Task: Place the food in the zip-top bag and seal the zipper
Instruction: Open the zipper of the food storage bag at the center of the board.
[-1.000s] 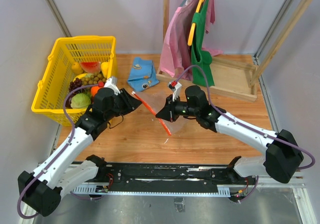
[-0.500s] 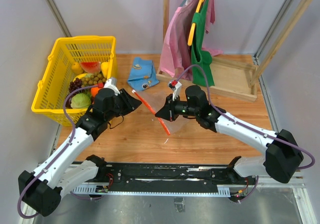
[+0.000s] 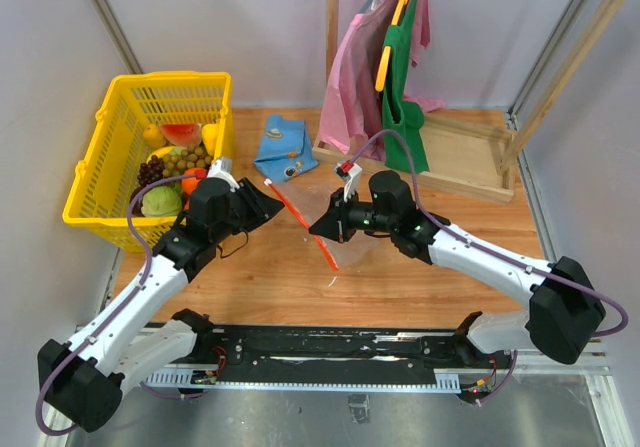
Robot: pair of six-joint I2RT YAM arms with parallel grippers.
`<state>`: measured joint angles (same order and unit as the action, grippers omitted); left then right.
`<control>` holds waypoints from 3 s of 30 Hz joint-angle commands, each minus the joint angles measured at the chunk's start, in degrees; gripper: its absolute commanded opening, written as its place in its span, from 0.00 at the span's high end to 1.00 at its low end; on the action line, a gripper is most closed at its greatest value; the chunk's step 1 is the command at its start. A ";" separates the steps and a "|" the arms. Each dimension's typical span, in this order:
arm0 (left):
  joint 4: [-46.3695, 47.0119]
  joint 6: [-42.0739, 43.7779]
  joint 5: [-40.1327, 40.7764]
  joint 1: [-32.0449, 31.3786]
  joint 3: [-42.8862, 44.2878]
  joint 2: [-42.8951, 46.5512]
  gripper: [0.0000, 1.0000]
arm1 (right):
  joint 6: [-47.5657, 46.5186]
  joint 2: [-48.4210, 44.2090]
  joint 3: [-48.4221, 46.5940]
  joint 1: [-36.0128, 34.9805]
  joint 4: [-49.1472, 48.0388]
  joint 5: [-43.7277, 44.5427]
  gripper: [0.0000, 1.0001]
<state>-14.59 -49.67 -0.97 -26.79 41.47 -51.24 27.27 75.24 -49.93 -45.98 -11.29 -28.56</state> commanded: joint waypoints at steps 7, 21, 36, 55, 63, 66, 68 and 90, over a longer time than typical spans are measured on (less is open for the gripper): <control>2.90 -2.73 1.36 -0.28 -1.22 1.55 0.64 | 0.95 0.63 0.78 -0.83 -2.86 -0.91 0.99; 5.16 -5.74 2.23 -0.28 -3.00 2.25 0.63 | 1.21 0.79 1.19 -0.82 -3.58 -1.18 0.99; 6.81 -6.43 1.25 -0.28 -4.34 0.43 0.63 | 1.52 0.92 1.29 -0.80 -4.22 -1.47 0.99; 11.36 -8.85 -3.80 -1.27 -5.46 -2.99 0.63 | 2.93 1.97 1.35 -0.87 -6.63 -2.62 0.99; 14.30 -11.12 -6.04 -2.25 -6.05 -4.33 0.65 | 3.58 2.70 1.30 -0.82 -7.58 -3.15 0.99; 15.46 -11.89 -6.85 -2.69 -6.14 -4.84 0.69 | 3.71 2.80 1.37 -0.86 -7.69 -3.17 0.99; 16.35 -12.34 -7.30 -3.19 -6.18 -5.13 0.72 | 3.69 2.76 1.41 -0.85 -7.69 -3.16 0.99; 1.43 5.35 2.26 -6.29 10.20 -7.18 1.00 | -0.57 -4.13 -3.36 -0.70 6.49 7.98 0.60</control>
<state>-7.46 -53.34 -3.42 -31.68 44.49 -57.78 28.67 74.41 -49.47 -45.98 -9.80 -25.87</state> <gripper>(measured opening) 0.012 0.355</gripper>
